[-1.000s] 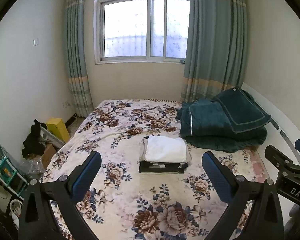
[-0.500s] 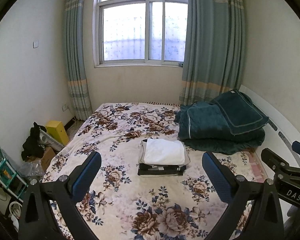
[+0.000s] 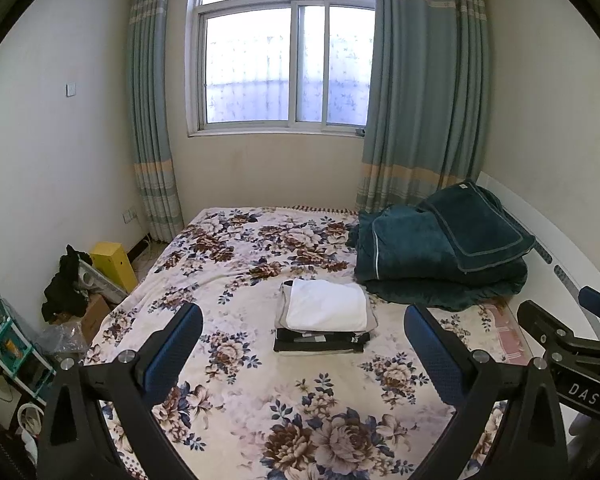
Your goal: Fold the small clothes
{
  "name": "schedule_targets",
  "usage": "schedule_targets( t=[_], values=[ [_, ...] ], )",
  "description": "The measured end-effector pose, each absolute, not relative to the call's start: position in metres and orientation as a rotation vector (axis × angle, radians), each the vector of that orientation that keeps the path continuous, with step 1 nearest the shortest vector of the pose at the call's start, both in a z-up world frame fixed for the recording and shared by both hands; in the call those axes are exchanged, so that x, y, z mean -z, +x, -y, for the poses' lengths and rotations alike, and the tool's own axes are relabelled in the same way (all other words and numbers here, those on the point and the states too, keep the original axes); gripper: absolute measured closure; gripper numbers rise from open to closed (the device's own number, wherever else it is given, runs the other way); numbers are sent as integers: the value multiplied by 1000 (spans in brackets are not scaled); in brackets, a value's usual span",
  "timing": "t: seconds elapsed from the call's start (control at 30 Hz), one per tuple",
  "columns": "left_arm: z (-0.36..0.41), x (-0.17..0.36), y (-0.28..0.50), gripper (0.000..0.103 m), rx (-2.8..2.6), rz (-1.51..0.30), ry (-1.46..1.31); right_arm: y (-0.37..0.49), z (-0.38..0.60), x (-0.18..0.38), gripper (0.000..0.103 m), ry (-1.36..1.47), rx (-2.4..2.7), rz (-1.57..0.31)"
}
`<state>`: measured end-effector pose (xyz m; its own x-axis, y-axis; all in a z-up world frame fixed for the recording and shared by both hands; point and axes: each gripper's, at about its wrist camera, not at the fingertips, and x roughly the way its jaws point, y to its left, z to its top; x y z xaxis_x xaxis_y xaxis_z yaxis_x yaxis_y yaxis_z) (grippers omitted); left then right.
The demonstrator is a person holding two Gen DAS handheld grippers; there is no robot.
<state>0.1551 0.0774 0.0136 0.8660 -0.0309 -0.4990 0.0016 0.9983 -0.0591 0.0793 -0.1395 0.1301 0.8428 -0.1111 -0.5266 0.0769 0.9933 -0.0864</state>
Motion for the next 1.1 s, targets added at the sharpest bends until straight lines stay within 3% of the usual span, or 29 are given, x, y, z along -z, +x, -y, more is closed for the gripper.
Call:
schedule_targets(
  t=[1.1],
  values=[
    [-88, -17, 156, 0, 10, -514, -63, 88, 133, -133, 0, -59, 93, -544]
  ],
)
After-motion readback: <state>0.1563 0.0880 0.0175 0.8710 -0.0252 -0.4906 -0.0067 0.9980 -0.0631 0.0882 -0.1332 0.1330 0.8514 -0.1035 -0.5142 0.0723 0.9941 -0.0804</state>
